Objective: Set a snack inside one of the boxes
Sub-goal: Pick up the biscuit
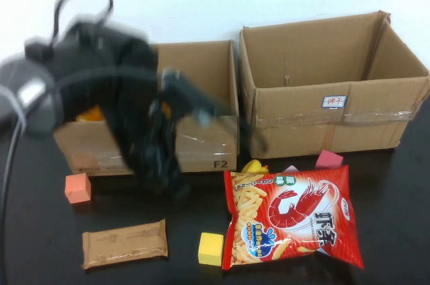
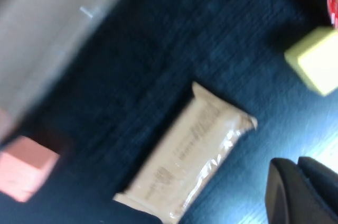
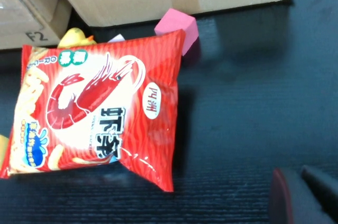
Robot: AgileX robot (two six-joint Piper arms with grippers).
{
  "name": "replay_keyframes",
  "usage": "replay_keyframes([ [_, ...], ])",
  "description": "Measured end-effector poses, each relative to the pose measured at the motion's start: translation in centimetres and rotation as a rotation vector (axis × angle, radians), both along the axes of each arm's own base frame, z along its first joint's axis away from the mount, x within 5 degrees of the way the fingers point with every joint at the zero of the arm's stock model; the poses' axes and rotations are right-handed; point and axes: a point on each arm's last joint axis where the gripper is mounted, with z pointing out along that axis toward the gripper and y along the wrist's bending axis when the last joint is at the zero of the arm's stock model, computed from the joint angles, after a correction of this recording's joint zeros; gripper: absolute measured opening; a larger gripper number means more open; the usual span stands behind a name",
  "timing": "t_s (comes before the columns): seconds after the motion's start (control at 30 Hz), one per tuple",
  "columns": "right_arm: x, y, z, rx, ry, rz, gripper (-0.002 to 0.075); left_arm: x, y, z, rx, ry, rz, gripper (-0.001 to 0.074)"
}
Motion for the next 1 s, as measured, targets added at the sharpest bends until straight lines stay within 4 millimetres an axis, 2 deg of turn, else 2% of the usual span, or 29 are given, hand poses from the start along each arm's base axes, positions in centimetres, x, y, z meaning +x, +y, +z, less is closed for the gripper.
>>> replay_keyframes([
  [0.23, -0.1, 0.1, -0.1, -0.025, 0.013, 0.031, 0.0030, -3.5, 1.8, -7.0, 0.052, 0.081, -0.090, 0.0000],
  [0.37, -0.3, 0.2, -0.3, -0.077, 0.031, 0.091, 0.0030, -4.1, 2.1, -9.0, 0.032, 0.039, -0.096, 0.0009],
  [0.43, -0.4, 0.2, -0.4, -0.084, 0.040, 0.103, 0.0030, -4.1, 2.1, -9.2, 0.016, 0.021, -0.093, 0.0058],
  [0.47, -0.4, 0.2, -0.4, -0.085, 0.042, 0.107, 0.0030, -4.1, 2.0, -9.2, 0.012, 0.013, -0.093, 0.0110],
  [0.57, -0.4, 0.2, -0.4, -0.090, 0.042, 0.111, 0.0030, -3.8, 1.9, -9.3, 0.007, -0.014, -0.098, 0.0342],
  [0.63, -0.4, 0.2, -0.4, -0.089, 0.046, 0.113, 0.0030, -3.6, 2.0, -9.6, 0.018, -0.019, -0.108, 0.0524],
  [0.7, -0.5, 0.2, -0.4, -0.088, 0.050, 0.115, 0.0030, -3.4, 2.0, -10.1, 0.040, -0.022, -0.126, 0.0622],
  [0.83, -0.5, 0.3, -0.5, -0.082, 0.059, 0.117, 0.0030, -2.9, 2.2, -11.8, 0.099, -0.006, -0.153, 0.0679],
  [0.9, -0.5, 0.3, -0.5, -0.072, 0.061, 0.116, 0.0030, -2.8, 2.2, -12.8, 0.120, 0.014, -0.156, 0.0675],
  [1.0, -0.6, 0.4, -0.5, -0.065, 0.063, 0.115, 0.0030, -2.7, 2.2, -14.3, 0.134, 0.049, -0.129, 0.0625],
])
